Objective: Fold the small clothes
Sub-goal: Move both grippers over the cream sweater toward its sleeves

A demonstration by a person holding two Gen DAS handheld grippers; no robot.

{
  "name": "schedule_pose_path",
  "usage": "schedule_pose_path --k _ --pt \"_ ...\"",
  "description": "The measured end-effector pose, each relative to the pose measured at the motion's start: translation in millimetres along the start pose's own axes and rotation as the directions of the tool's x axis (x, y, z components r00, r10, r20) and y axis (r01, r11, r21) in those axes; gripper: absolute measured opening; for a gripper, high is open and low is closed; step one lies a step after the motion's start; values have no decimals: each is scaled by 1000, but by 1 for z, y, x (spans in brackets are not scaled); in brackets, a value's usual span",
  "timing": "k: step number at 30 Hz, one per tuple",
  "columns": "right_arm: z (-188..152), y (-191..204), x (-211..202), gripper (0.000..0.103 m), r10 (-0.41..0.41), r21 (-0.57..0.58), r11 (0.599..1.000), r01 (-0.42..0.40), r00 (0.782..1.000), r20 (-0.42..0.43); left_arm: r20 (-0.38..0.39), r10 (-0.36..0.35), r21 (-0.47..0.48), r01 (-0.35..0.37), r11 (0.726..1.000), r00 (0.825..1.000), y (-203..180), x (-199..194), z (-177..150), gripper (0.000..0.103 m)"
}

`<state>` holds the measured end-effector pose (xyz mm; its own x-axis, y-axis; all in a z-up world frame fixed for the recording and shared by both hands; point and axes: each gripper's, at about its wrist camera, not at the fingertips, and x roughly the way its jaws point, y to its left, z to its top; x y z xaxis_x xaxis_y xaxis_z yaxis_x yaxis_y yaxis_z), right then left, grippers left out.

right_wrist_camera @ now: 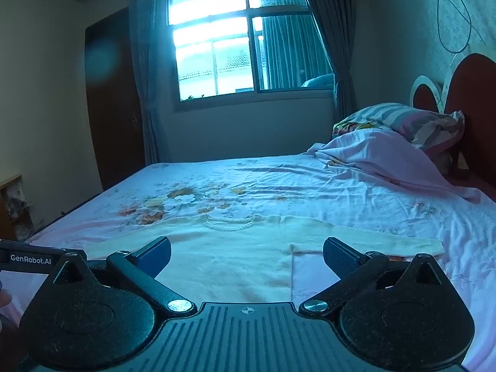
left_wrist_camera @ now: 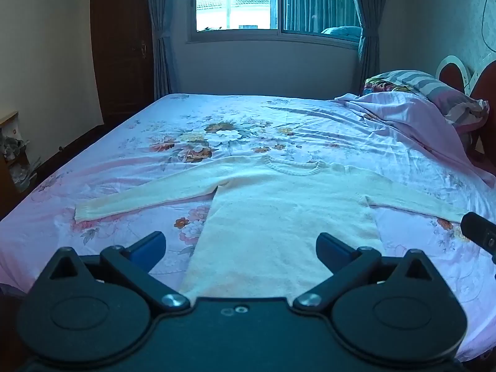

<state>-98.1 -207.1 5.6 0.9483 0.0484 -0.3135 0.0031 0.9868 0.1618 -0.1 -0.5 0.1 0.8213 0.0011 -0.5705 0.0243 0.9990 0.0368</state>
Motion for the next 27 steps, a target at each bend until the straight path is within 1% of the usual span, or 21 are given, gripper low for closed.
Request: schedule_pose_path --k 5,6,16,17,20,27 --pt "0 -1 0 103 0 4 1000 0 1000 -3 -5 2 9 -2 1000 1000 -3 -1 1 102" --pt "0 -1 0 103 1 3 1000 -1 1000 -3 4 -10 -12 10 1000 1000 -1 0 0 102" --pt "-2 0 2 103 -3 -4 1000 3 1000 -11 3 1 -23 -1 1000 1000 -3 6 2 102" --pt "-2 0 2 103 -3 -4 1000 2 1000 -11 11 3 -25 -3 1000 1000 3 2 -1 102" --pt "-2 0 3 103 -2 -4 1000 2 1000 -16 28 9 -20 -8 1000 1000 2 1 -1 102" --pt "-1 -1 6 103 -4 -2 1000 4 1000 -25 27 11 -9 -11 1000 1000 0 4 -2 102"
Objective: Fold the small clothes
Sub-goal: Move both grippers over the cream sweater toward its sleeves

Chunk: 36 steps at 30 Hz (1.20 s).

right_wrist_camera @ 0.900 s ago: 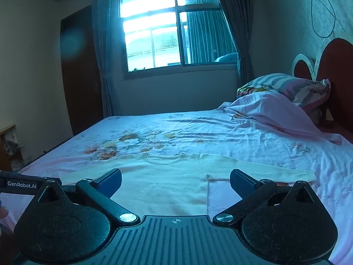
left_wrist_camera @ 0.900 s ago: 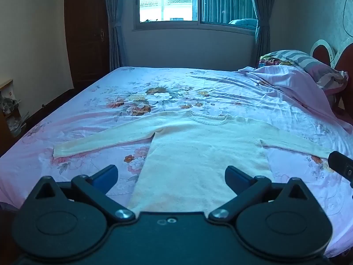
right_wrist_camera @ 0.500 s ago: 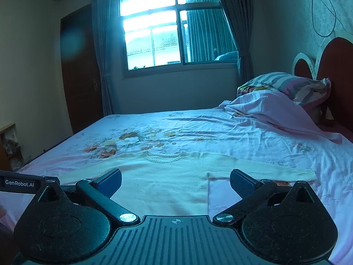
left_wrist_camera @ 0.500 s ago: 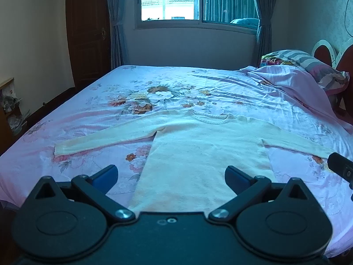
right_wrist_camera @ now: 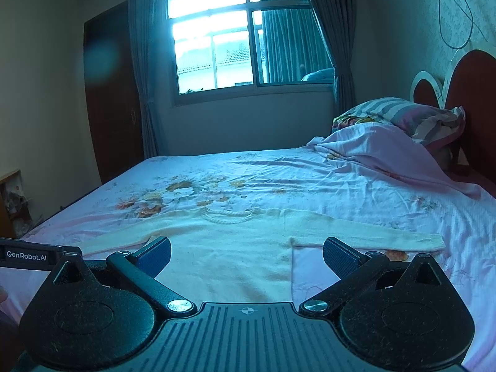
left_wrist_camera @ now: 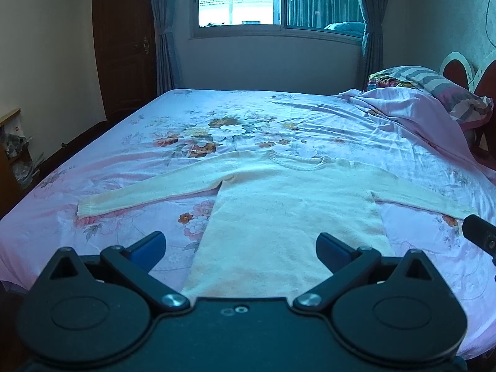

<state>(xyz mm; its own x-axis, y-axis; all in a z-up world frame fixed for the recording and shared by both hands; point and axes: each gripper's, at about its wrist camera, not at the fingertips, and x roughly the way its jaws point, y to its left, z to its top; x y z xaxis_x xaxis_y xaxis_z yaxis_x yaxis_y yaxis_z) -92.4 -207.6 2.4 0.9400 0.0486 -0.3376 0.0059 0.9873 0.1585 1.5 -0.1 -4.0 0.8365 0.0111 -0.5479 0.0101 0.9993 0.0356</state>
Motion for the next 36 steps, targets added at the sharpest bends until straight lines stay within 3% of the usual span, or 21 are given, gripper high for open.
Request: schedule_pose_path --k 36 --pt "-5 -2 9 103 -4 -1 1000 4 1000 -21 -68 -31 -58 27 998 997 3 18 -4 102"
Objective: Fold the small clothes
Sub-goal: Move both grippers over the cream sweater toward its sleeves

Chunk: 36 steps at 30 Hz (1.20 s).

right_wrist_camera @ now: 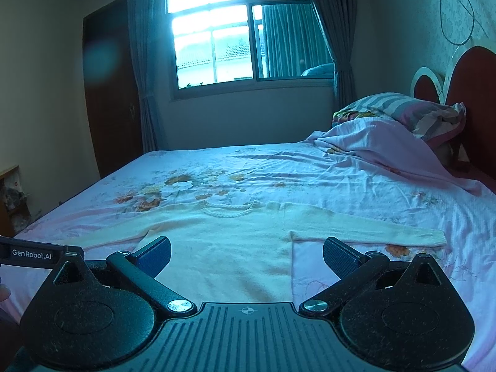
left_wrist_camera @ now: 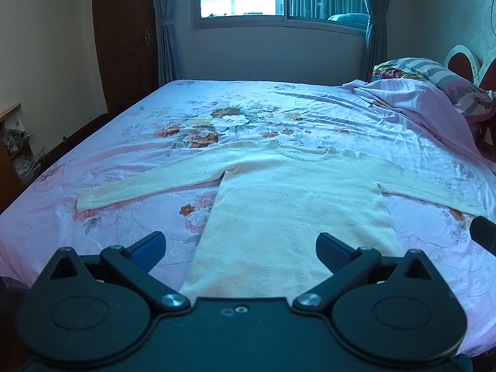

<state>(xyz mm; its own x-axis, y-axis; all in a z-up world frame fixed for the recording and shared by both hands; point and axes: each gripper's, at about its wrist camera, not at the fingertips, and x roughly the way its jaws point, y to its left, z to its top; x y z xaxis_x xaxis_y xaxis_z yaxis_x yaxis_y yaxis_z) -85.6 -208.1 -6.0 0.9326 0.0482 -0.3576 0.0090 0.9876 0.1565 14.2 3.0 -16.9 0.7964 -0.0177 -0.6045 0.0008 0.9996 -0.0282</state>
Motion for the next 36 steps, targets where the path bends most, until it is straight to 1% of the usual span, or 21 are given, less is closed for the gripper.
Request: schedule_pose_path --k 7,14,20,22,26,32,36 --pt "-4 -1 8 103 -6 12 1000 6 1000 -13 -12 5 0 -5 1000 1000 0 8 1 102" --pt "-14 -3 20 103 -14 26 1000 15 999 -33 -20 10 -12 -11 1000 1000 3 26 3 102" --pt "-22 -10 35 103 -17 64 998 21 998 -65 -51 25 -28 -27 999 998 9 46 5 102" --pt "-23 -12 43 103 -18 77 997 25 996 -83 -59 41 -28 -42 999 997 12 54 5 102" --pt "-24 -9 56 103 -30 58 998 37 994 -109 -103 59 -39 -63 997 993 21 71 4 102" --pt "-23 -4 78 103 4 69 998 4 992 -123 -147 98 -30 -104 994 984 37 96 7 101" --pt "-20 4 95 103 30 56 998 -23 993 -116 -172 107 -57 -118 991 979 56 115 11 101"
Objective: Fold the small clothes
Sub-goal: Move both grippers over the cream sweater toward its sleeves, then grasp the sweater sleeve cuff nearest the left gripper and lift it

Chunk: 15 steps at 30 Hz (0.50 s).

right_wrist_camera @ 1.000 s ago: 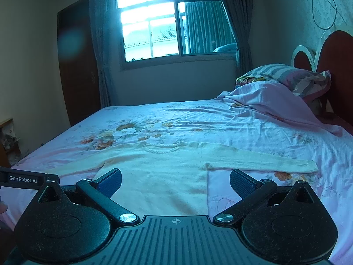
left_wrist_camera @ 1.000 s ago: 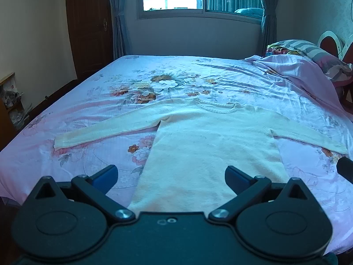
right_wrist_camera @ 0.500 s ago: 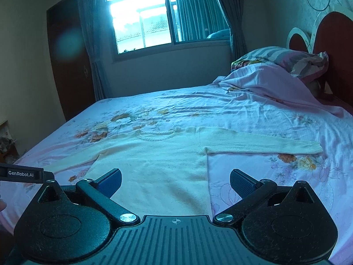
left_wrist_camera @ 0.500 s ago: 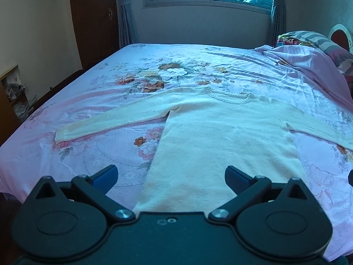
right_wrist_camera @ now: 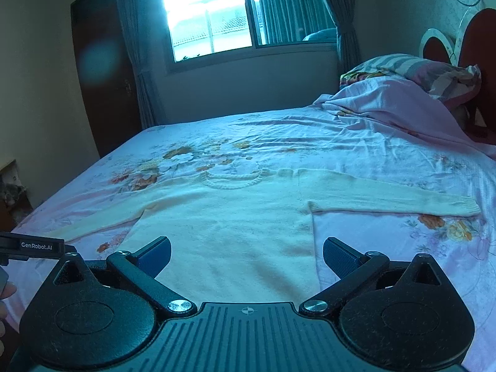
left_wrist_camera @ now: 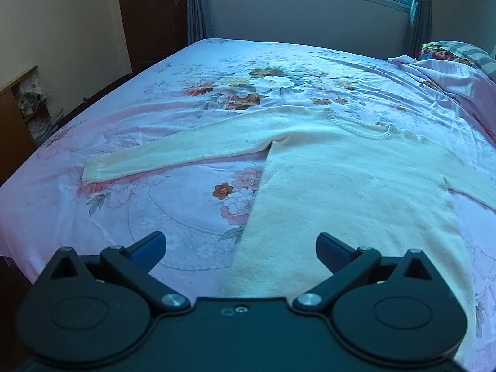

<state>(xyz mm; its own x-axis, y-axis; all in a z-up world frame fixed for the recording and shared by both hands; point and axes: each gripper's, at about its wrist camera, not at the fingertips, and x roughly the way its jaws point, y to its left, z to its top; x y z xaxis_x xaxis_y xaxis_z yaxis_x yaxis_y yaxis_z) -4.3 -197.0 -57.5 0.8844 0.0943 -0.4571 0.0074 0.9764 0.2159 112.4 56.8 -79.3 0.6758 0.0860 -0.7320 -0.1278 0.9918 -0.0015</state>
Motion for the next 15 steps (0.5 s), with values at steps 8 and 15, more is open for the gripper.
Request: schedule_pose_path --k 8,15 --pt "11 3 40 103 107 70 992 -108 994 22 -28 72 -52 -74 996 997 37 46 26 101" --pt "27 19 87 103 74 7 997 -74 997 -16 -85 67 -148 -79 986 994 82 94 47 96"
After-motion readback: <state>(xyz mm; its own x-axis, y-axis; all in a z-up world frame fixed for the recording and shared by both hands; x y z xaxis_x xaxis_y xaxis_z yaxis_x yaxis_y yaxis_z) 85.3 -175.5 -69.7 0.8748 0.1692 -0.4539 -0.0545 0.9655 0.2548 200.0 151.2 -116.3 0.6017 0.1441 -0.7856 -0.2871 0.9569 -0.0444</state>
